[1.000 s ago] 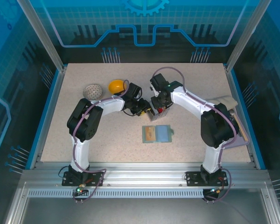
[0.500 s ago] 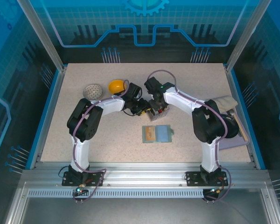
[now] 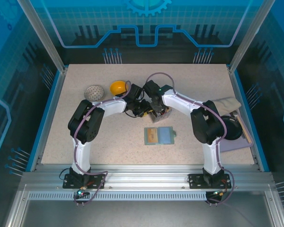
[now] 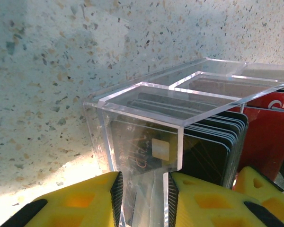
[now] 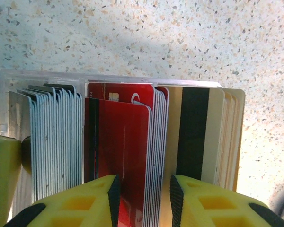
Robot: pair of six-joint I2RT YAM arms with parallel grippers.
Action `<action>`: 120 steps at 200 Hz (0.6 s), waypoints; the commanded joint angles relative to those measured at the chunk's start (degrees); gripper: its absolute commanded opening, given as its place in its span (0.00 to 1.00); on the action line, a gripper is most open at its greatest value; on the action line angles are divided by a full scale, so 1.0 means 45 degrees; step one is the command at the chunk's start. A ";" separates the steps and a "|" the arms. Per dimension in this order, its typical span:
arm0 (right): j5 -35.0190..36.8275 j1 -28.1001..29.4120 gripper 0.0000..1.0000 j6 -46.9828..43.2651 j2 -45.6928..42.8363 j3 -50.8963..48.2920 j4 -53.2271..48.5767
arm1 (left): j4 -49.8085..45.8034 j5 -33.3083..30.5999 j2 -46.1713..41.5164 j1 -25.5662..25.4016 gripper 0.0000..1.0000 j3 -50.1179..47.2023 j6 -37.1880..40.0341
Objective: Put the credit cards into the card holder
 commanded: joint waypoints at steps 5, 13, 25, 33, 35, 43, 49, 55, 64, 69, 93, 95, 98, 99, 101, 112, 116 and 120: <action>0.0757 0.0255 0.34 -0.0245 -0.0373 -0.0001 0.0143 | -0.0849 -0.0123 0.0257 0.0055 0.33 -0.0316 0.0150; 0.0821 0.0264 0.32 -0.0259 -0.0402 0.0006 0.0123 | -0.0840 -0.0137 0.0257 0.0051 0.33 -0.0304 0.0158; 0.0833 0.0249 0.27 -0.0311 -0.0437 0.0027 0.0113 | -0.0840 -0.0122 0.0240 0.0043 0.33 -0.0317 0.0149; 0.0820 0.0249 0.24 -0.0315 -0.0422 0.0046 0.0071 | -0.0839 -0.0118 0.0257 0.0042 0.33 -0.0316 0.0152; 0.0822 0.0246 0.24 -0.0313 -0.0421 0.0047 0.0053 | -0.0840 -0.0118 0.0257 0.0042 0.33 -0.0321 0.0157; 0.0857 0.0260 0.24 -0.0297 -0.0396 0.0049 0.0011 | -0.0860 -0.0118 0.0256 0.0058 0.33 -0.0321 0.0159; 0.0867 0.0253 0.24 -0.0293 -0.0401 0.0047 0.0008 | -0.0857 -0.0118 0.0257 0.0053 0.33 -0.0319 0.0154; 0.0859 0.0259 0.24 -0.0288 -0.0400 0.0029 0.0008 | -0.0860 -0.0118 0.0257 0.0055 0.33 -0.0312 0.0148; 0.0859 0.0258 0.24 -0.0280 -0.0398 0.0011 -0.0022 | -0.0860 -0.0118 0.0257 0.0042 0.33 -0.0322 0.0145; 0.0862 0.0260 0.24 -0.0267 -0.0411 0.0011 -0.0031 | -0.0865 -0.0118 0.0246 0.0054 0.33 -0.0322 0.0141; 0.0862 0.0244 0.23 -0.0220 -0.0465 -0.0027 -0.0030 | -0.0857 -0.0117 0.0238 0.0043 0.33 -0.0360 0.0148; 0.0862 0.0244 0.23 -0.0216 -0.0476 -0.0030 -0.0041 | -0.0859 -0.0118 0.0238 0.0038 0.33 -0.0356 0.0156; 0.0872 0.0257 0.23 -0.0219 -0.0480 -0.0031 -0.0042 | -0.0857 -0.0115 0.0238 0.0057 0.33 -0.0353 0.0156; 0.0877 0.0260 0.23 -0.0226 -0.0480 -0.0031 -0.0036 | -0.0859 -0.0126 0.0238 0.0049 0.33 -0.0348 0.0157; 0.0880 0.0248 0.23 -0.0222 -0.0470 -0.0026 -0.0042 | -0.0860 -0.0125 0.0238 0.0054 0.33 -0.0363 0.0158; 0.0881 0.0249 0.23 -0.0217 -0.0499 -0.0009 -0.0041 | -0.0860 -0.0115 0.0228 0.0053 0.33 -0.0362 0.0158; 0.0910 0.0245 0.23 -0.0229 -0.0514 -0.0010 -0.0032 | -0.0860 -0.0118 0.0237 0.0053 0.33 -0.0364 0.0144; 0.0919 0.0244 0.23 -0.0215 -0.0516 -0.0011 -0.0043 | -0.0860 -0.0118 0.0224 0.0048 0.32 -0.0380 0.0150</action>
